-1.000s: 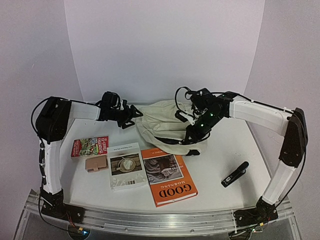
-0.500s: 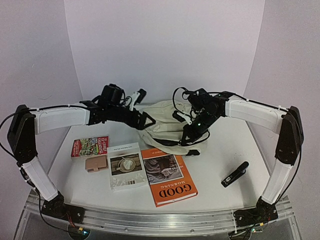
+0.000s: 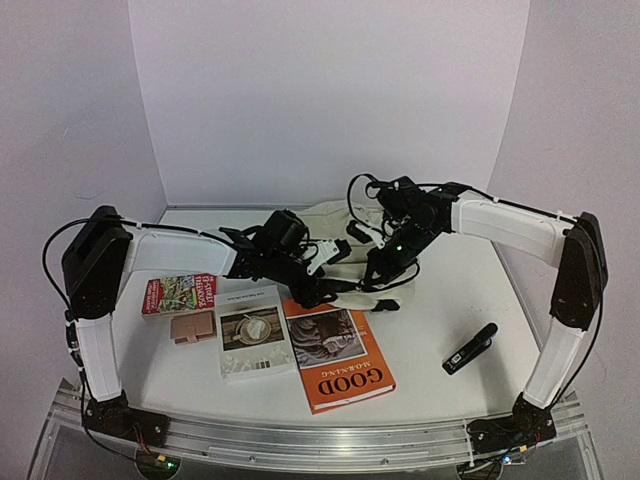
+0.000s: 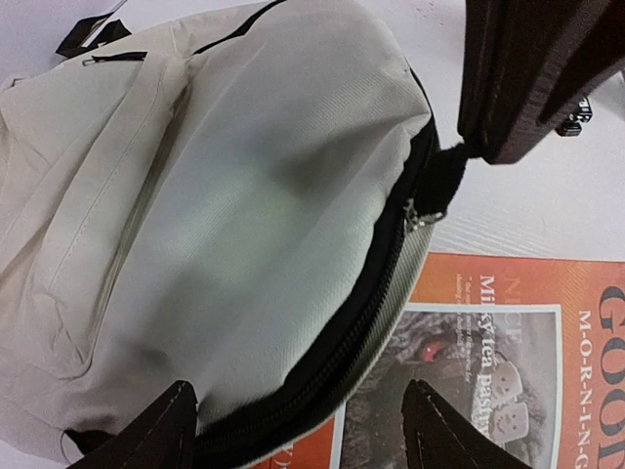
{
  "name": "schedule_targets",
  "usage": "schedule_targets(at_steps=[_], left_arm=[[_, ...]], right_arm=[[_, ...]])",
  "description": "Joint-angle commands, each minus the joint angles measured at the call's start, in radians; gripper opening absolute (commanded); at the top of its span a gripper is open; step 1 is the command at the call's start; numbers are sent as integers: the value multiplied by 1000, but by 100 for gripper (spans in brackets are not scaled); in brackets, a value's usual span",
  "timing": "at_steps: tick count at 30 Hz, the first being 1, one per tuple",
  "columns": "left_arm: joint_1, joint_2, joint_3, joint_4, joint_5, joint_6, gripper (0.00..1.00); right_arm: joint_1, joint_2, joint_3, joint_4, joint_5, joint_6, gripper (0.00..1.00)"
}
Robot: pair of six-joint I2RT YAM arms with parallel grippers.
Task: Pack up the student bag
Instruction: Unzip the student bag at the center of the board.
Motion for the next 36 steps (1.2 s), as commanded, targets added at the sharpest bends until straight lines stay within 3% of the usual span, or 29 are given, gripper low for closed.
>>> schedule_targets(at_steps=[1,6,9,23,36], left_arm=[[-17,37,93,1,-76,67,61],[-17,10,66,9,-108,48,15],[-16,-13,39,17,-138,45,6],[67,-144,-93,58,-172,33,0],[211,-217,-97,137,-210,-11,0]], right_arm=[[-10,-3,17,-2,-11,15,0],[-41,-25,-10,-3,3,9,0],[-76,-42,-39,-3,13,2,0],[-282,-160,-169,-3,37,-62,0],[-296,-296,-227,-5,-30,-29,0]])
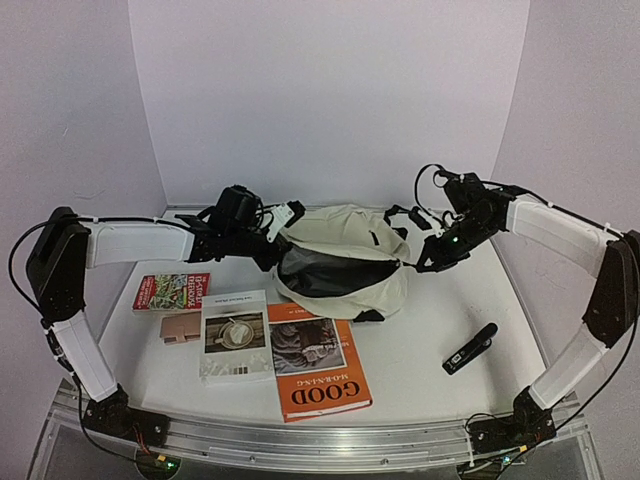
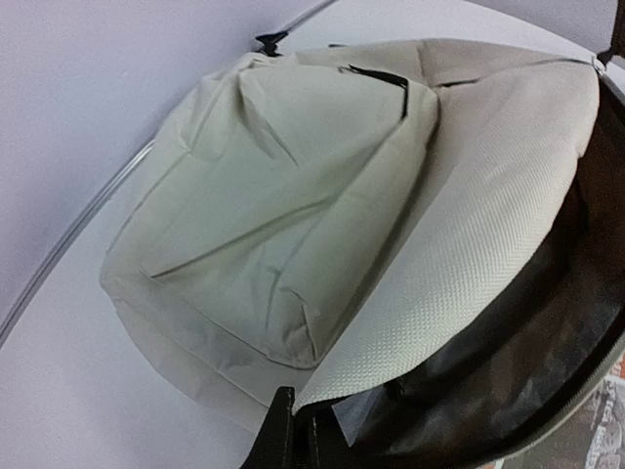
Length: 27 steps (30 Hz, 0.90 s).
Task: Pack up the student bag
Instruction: Unzip the student bag at the center of the board.
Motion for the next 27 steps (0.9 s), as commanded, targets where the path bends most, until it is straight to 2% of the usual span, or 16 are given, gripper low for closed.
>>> schedule_targets(at_steps=[1,2,3,6,7,9,11,13,16,23,27], left_arm=[[44,-43,42,21,-66,-26,1],[44,-33,64,2,-47,-29,2],[43,-24,81,-22,1,-35,7],[19,-26,99,-38,143,-68,30],[2,-32,98,-31,167,-77,41],[-33,-35,113,-40,212,-92,55],[-82,-21,148,-68,227,-99,67],[-125,10,199,-110,218,-94,85],[-157,76,278,-141,231,-139,99],[-248,310,503,-220,140,-146,100],[-267,382,548,-200,125,-140,98]], right_arm=[[-10,-75,-8,-39,-31,21,0],[-10,-76,-6,-38,-47,28,0],[-10,-71,-2,-38,-64,37,0],[-10,-30,15,-35,-111,51,0],[-10,-13,21,-32,-127,54,0],[-7,7,33,-25,-147,63,0],[-3,27,46,-18,-157,70,0],[-4,37,55,-15,-154,70,0],[-4,45,65,-10,-149,72,0],[-4,58,75,4,-143,89,0],[-5,55,81,10,-129,100,0]])
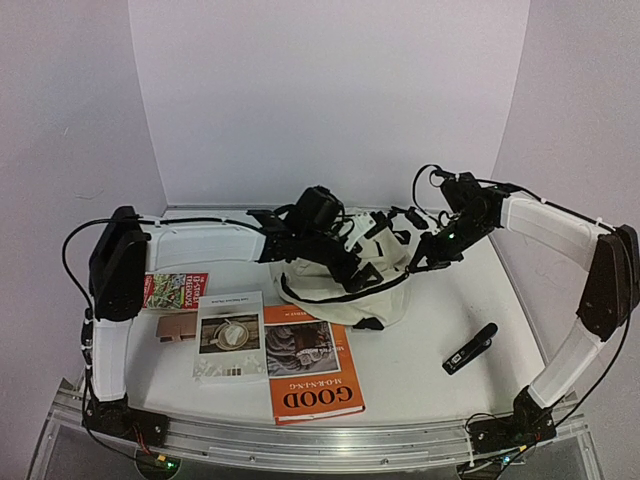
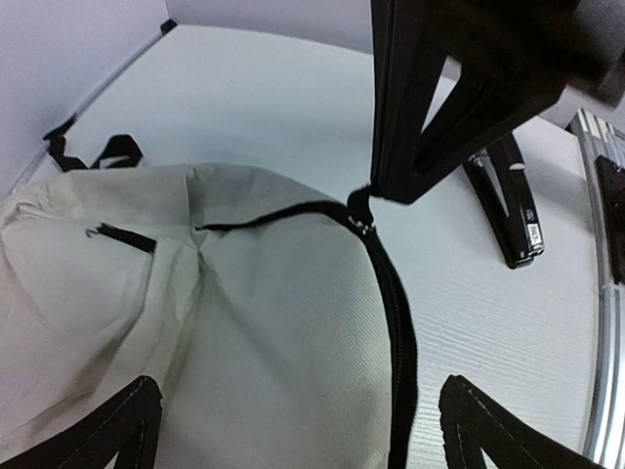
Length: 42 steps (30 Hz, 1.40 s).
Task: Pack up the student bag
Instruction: Unzip the student bag at the center of the board.
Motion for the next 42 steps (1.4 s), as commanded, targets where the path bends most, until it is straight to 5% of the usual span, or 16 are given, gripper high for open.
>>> schedule_targets(at_steps=[1,5,11,13,26,42], left_arm=[[-20,79,78,-45,-41,2,95],[-29,133,139,-97,-18,37,74],[-32,155,186,-97,-18,89,11],[-32,134,179,-73,-27,120,0],[-31,-78,89,-60,-70,356,0],[-31,-278,-105,54,-10,416,0]], right_arm=[[-3,3,46,22,10,22,0],[-17,-4,53,25,30,35,0],[-41,-7,59,34,46,44,0],[-55,-9,60,35,57,44,0],[-211,103,77,59,116,-47,0],[-267,344,200,113,179,-86,0]])
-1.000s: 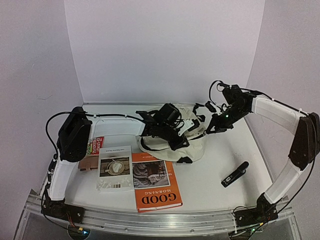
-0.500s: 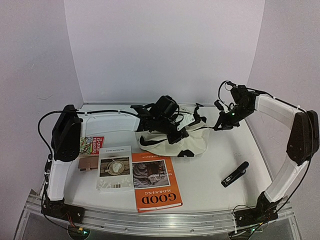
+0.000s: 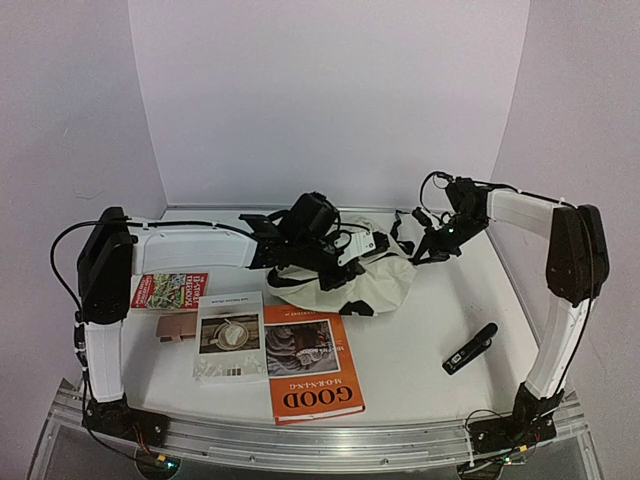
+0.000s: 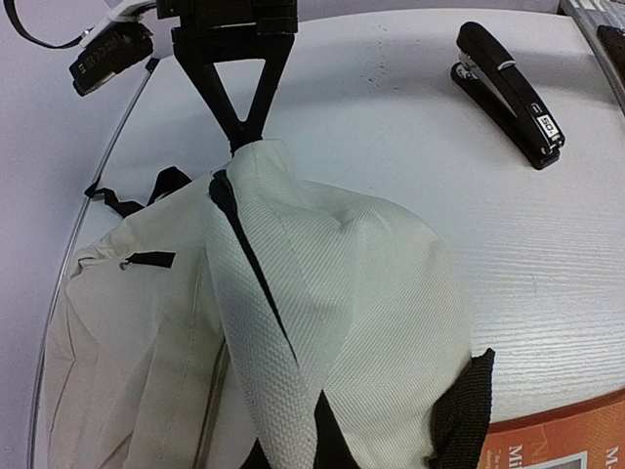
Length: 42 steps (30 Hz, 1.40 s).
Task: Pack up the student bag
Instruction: Unzip the student bag at the center of the board.
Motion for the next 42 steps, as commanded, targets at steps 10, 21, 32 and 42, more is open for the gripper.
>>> schedule_targets(at_steps=[10,21,32,42], left_arm=[[36,-190,-70,141,-26,90,0],[67,-327,-133,53,-65,161,11],[53,-480,-326,-102,90,-140,59],[-8,-322,-260,-35,69,-311,70]], right_arm=[[-152,-67,67,57,172,18,0],[59,-307,-108,15,-82,103,0],[262,-238,-165,34,-137,91,0],[292,-281,-256,35,-71,57,0]])
